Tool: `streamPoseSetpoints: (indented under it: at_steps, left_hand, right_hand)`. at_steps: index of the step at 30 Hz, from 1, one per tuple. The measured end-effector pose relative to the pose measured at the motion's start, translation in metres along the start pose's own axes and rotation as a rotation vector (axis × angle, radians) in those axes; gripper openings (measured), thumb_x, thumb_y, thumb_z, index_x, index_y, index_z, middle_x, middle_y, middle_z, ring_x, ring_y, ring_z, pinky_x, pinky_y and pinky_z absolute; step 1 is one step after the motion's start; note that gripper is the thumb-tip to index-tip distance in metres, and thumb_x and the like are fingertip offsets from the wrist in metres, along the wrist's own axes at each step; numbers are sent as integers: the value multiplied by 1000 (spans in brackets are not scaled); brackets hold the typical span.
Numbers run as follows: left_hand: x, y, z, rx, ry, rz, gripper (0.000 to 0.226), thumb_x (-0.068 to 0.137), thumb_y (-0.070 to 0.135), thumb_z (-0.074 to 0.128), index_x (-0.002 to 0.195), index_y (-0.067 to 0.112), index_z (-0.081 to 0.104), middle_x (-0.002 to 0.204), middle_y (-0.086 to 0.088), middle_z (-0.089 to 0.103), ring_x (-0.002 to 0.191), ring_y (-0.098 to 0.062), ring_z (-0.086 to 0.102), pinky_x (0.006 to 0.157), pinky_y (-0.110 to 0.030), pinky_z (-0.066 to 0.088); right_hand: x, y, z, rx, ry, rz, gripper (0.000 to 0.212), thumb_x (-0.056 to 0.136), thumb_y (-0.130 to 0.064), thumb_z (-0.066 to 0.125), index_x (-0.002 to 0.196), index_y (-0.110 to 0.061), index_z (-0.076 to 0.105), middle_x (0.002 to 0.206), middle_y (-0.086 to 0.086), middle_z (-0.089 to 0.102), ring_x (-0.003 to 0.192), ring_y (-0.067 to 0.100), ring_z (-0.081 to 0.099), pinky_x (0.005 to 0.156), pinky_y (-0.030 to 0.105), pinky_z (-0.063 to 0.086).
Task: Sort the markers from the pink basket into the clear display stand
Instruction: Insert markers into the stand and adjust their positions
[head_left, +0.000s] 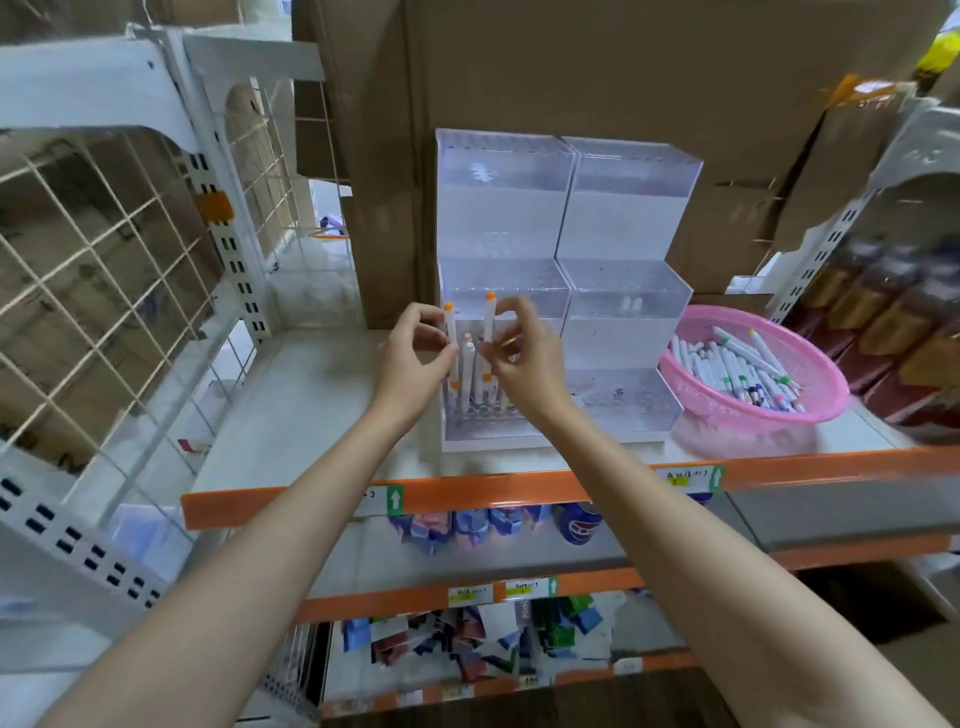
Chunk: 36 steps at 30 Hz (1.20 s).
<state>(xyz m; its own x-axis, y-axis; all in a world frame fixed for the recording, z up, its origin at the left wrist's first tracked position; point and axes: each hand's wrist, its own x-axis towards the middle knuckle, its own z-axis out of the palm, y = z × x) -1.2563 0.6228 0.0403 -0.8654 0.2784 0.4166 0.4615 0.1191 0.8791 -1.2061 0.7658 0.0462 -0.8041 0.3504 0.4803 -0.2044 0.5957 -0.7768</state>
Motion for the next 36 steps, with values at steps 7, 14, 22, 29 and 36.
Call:
streamPoseSetpoints:
  at_steps: [7,14,22,29,36]
  left_hand:
    - [-4,-6,3,58,10,63,21,83,7,68,95,17,54,78,3,61,76,-9,60,74,-20,49]
    - [-10,-10,2,114,-33,66,25,83,2,66,95,20,53,77,9,59,74,0,57,70,-8,44]
    - [-16,-9,4,157,-44,61,22,82,0,67,95,13,54,74,8,58,72,-3,57,65,-1,38]
    - [-20,-17,3,269,-144,10,25,79,-1,66,89,19,54,78,4,61,77,-12,61,65,-4,41]
    - [-17,-14,2,305,-179,-17,12,85,12,67,89,17,56,83,2,63,79,-12,61,68,-16,47]
  right_hand:
    - [-11,6,11,-68,38,16,30,82,-4,71,102,-13,51,70,5,62,66,17,64,65,38,55]
    - [-18,4,15,-79,57,1,28,83,-6,70,104,-11,53,76,6,65,67,16,66,66,41,56]
    - [-19,-3,17,-84,51,-1,28,84,-7,71,105,-13,53,80,2,65,69,14,66,64,31,56]
    - [-23,-5,16,-98,12,14,28,86,-10,70,107,-12,52,83,5,67,72,14,66,66,30,57]
    - [-23,-5,16,-95,-10,21,27,86,-12,69,107,-14,52,84,6,68,75,15,67,68,35,58]
